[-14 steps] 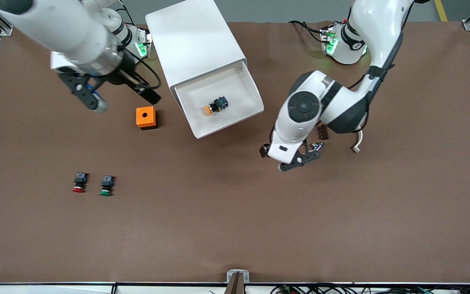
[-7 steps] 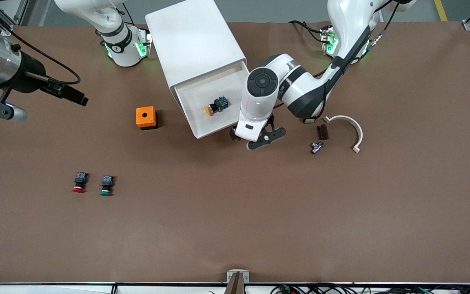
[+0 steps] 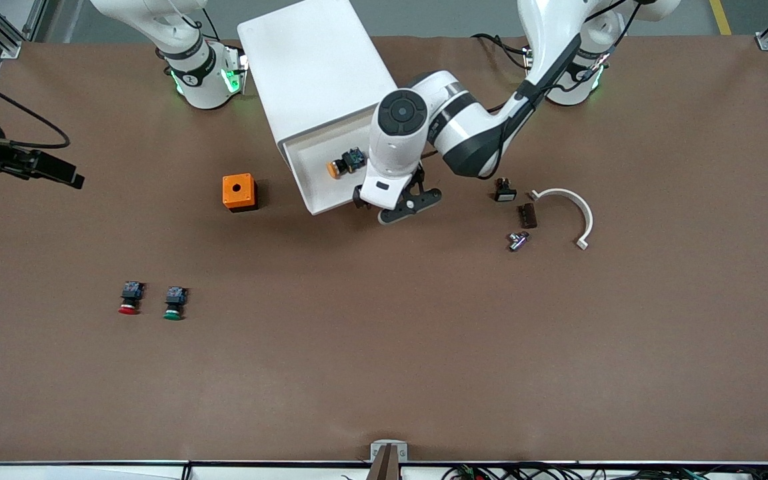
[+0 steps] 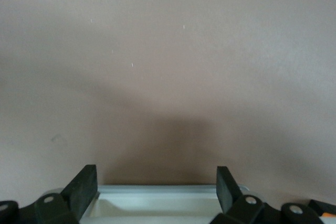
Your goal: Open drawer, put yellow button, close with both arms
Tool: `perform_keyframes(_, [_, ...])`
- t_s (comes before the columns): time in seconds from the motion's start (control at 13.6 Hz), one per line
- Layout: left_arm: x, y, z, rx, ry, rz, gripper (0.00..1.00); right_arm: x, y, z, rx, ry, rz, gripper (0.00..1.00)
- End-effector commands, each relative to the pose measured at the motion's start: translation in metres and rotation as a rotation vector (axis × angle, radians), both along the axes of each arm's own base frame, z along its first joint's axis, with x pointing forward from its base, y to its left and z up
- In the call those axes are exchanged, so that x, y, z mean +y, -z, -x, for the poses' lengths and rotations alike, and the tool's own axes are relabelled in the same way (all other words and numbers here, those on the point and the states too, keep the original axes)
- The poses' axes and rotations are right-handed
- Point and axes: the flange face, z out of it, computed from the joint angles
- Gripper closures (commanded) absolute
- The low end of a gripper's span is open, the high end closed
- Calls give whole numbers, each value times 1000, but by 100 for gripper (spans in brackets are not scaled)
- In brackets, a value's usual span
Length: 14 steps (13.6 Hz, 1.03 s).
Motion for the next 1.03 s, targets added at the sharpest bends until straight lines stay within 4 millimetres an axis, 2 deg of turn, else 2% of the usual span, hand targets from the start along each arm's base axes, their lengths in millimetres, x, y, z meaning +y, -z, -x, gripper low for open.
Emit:
perform_keyframes(0.0, [-27, -2, 31, 9, -13, 10, 0, -8, -9, 7, -36, -35, 37, 0])
perform_keyframes(0.29, [-58, -2, 76, 18, 11, 5, 0, -18, -9, 2, -59, -34, 42, 0])
perform_keyframes(0.44, [-66, 5, 88, 43, 20, 10, 0, -22, -12, 0, -83, -67, 44, 0])
perform_keyframes(0.96, [-90, 1, 124, 107, 22, 71, 0, -24, -24, 0, -105, -59, 68, 0])
